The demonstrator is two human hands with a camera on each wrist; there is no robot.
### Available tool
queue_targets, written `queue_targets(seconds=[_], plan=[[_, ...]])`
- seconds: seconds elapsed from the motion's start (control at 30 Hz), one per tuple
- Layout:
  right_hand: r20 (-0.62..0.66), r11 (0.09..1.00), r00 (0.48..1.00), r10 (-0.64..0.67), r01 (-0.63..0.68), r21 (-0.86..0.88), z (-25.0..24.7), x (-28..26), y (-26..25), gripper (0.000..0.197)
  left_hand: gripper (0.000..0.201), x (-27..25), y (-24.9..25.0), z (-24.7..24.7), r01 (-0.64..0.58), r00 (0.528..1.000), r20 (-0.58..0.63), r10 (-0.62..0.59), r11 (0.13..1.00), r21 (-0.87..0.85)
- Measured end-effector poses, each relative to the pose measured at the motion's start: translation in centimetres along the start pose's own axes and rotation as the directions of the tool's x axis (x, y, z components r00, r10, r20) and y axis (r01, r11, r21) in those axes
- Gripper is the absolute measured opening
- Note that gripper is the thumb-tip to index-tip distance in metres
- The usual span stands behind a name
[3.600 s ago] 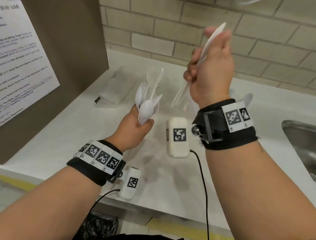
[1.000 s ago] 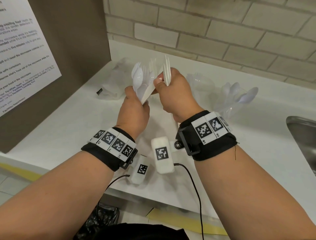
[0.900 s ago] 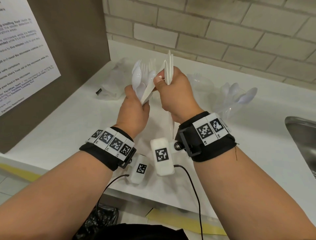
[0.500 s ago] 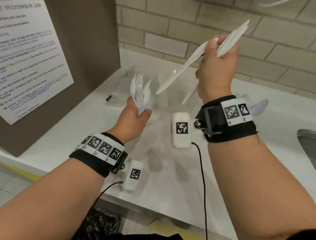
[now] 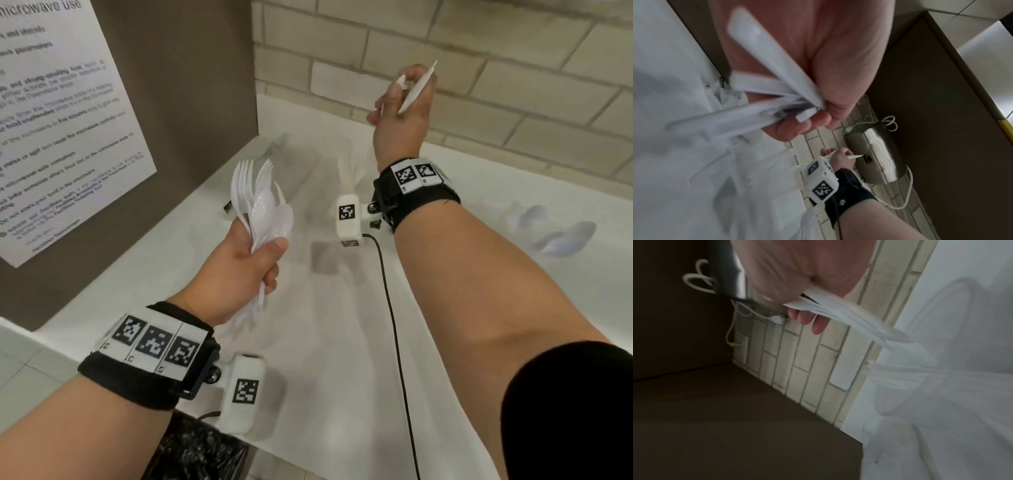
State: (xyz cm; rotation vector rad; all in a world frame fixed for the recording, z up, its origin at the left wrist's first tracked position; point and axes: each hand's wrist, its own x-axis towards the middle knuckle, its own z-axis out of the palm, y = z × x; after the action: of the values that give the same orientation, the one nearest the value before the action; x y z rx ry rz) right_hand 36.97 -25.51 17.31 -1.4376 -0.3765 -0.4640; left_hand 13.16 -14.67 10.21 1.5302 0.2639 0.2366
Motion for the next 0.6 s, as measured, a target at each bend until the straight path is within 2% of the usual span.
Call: queue_targets(seconds=[0.13,0.2,0.3,0.37,0.5,0.6], plan=[[0.075,0.983,0.988,0.134,-0.122,-0.14,0.1,0.0,3.6,0.016,0.029,0.1,-0.5,-0.3,0.026,0.999,-0.024,-0.026,1.0,-0.01],[0.138,0.955,0.964,0.226,-0.192,-0.225,0.0,-0.3,4.9,0.024,0.028,0.2,-0.5,-0.3,0.028,0.999,-0.021,-0.028,1.0,-0.014],[0.163,0.91,0.938,0.305,-0.236,-0.34,-0.7,0.0,5.9,0.036,0.03,0.4,-0.4,0.0,0.029,1.0,0.009,-0.028,0.998,-0.054],[0.159,0.894,0.939,0.306,-0.226,-0.386,-1.0,0.3,6.1,0.043,0.028,0.6,-0.3,0.3,0.035,0.999,0.031,-0.033,0.996,-0.086],[0.229,0.812,0.917,0.326,-0.147,-0.566,-1.2,0.3,5.3,0.053,0.023,0.6,-0.3,0.8,0.079,0.993,0.101,-0.062,0.983,-0.167],[0.235,0.829,0.937,0.259,-0.09,-0.552,-1.9,-0.1,3.1,0.058,0.019,0.3,0.0,1.1,0.14,0.975,0.205,-0.085,0.951,-0.274]])
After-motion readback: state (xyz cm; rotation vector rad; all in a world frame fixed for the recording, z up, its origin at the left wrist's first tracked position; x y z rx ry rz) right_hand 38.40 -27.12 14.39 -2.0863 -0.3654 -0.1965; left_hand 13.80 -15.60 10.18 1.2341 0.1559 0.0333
